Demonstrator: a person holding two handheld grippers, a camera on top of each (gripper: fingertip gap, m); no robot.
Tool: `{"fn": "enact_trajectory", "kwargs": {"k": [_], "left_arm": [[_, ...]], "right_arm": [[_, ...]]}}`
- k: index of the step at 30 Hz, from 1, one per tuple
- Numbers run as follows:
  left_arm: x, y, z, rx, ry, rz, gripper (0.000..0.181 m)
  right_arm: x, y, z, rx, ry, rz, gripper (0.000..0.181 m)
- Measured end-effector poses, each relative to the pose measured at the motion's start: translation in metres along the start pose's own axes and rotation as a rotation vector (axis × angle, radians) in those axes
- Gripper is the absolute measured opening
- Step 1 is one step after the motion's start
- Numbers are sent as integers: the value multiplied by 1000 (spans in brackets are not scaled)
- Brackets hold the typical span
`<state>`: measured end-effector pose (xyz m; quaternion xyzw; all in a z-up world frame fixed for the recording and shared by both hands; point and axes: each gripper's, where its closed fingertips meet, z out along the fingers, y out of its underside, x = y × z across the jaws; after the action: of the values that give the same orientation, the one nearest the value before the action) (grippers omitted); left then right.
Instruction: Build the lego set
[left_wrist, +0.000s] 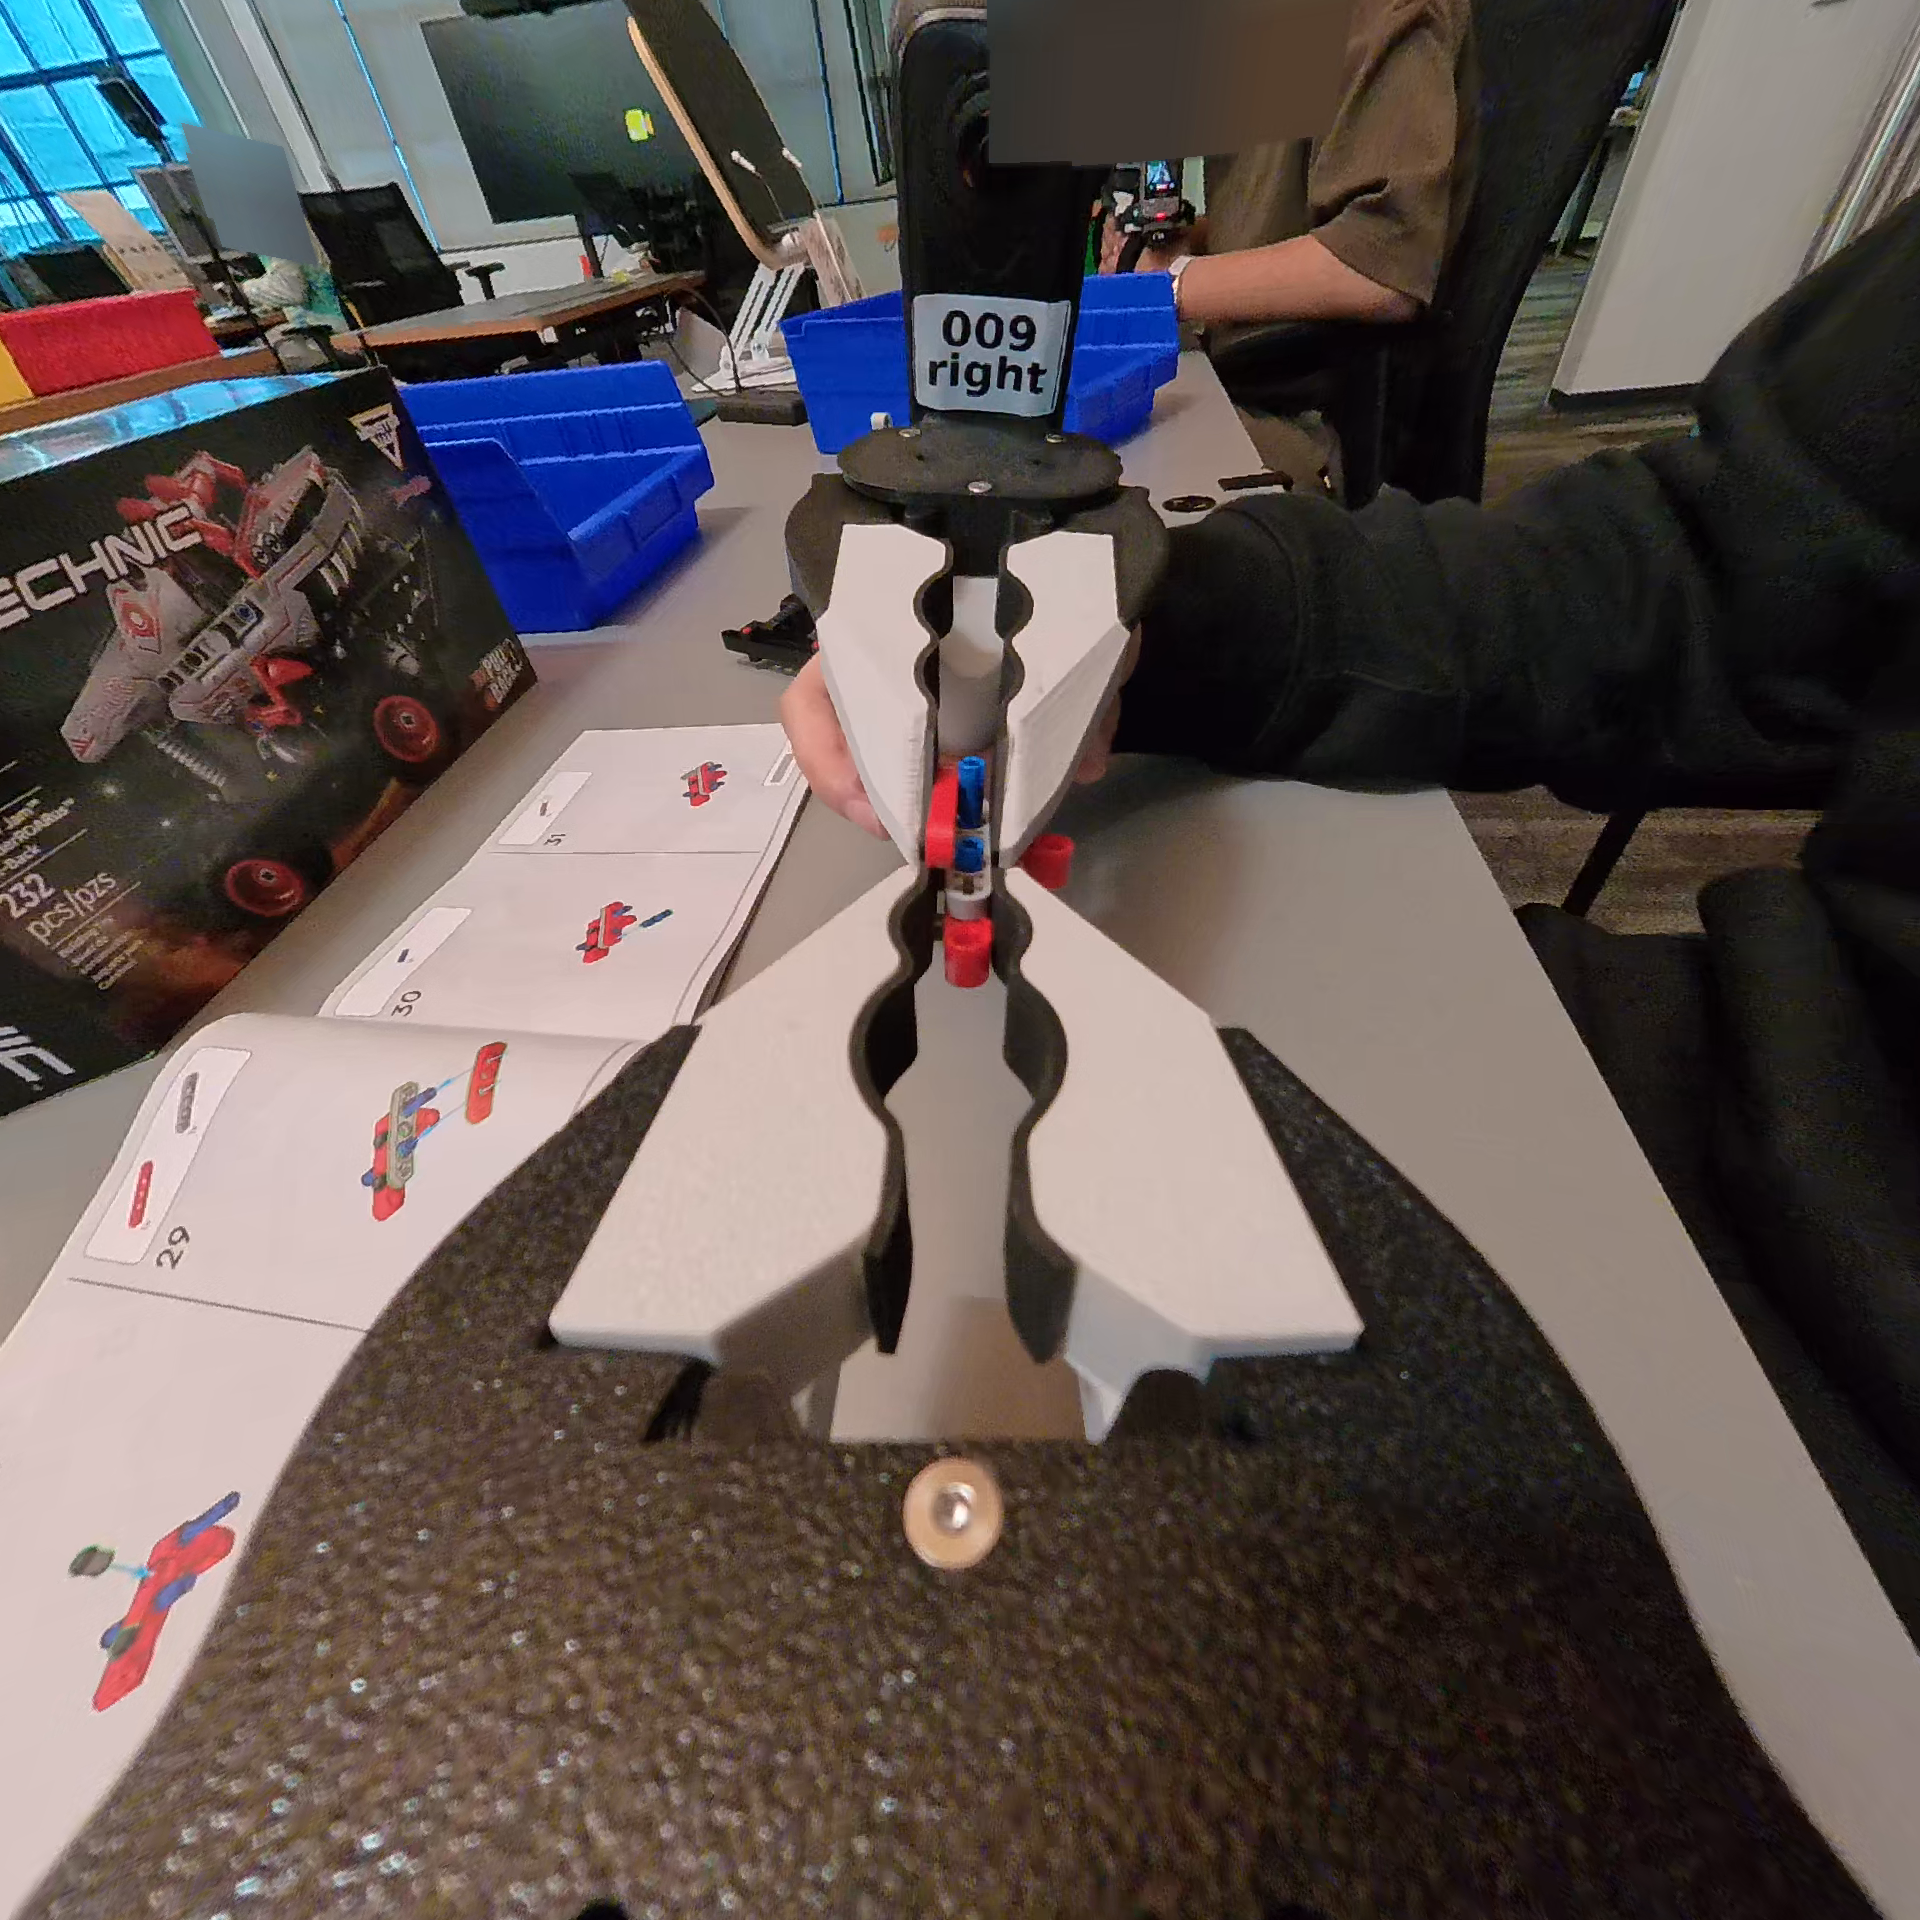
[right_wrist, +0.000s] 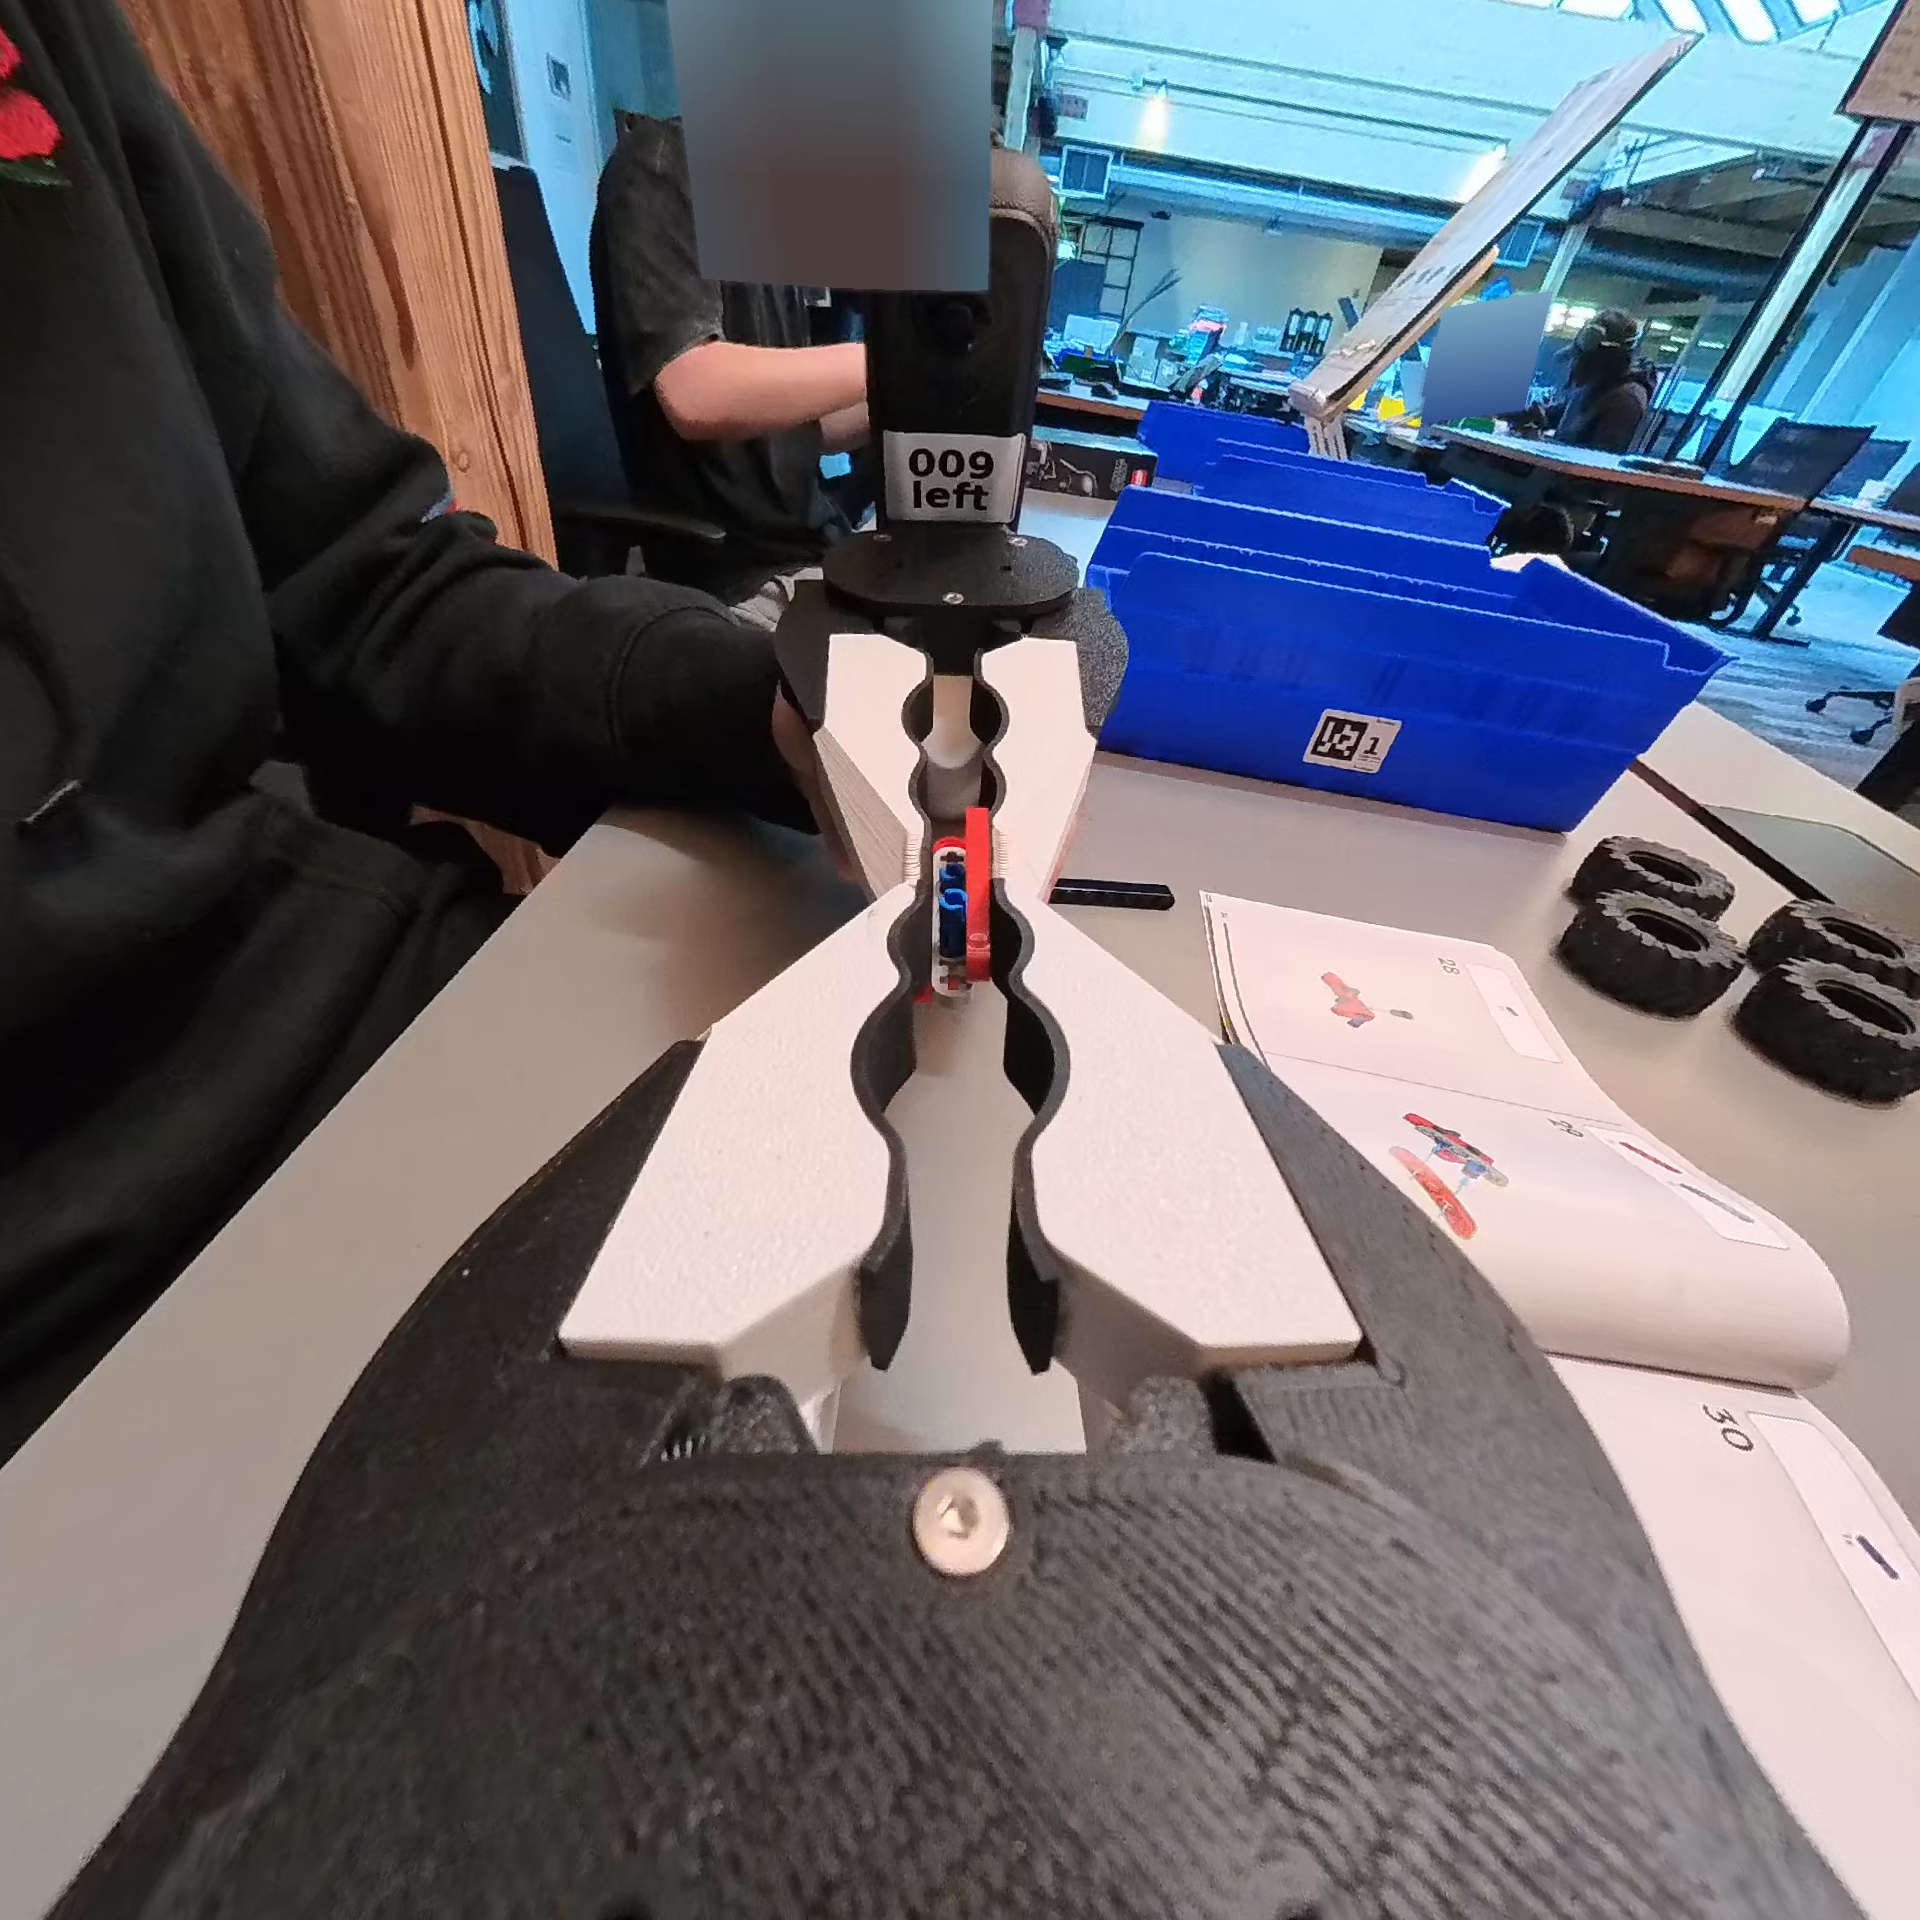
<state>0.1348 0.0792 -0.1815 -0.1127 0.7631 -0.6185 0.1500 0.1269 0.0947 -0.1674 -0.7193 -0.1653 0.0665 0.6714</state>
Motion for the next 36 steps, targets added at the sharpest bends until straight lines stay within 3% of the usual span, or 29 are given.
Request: {"fn": "enact_trajectory", "kwargs": {"k": [36], "left_arm": [[0, -4, -1, 28, -15, 35, 7]], "right_arm": [[0, -4, 1, 24, 9, -2, 8]]}}
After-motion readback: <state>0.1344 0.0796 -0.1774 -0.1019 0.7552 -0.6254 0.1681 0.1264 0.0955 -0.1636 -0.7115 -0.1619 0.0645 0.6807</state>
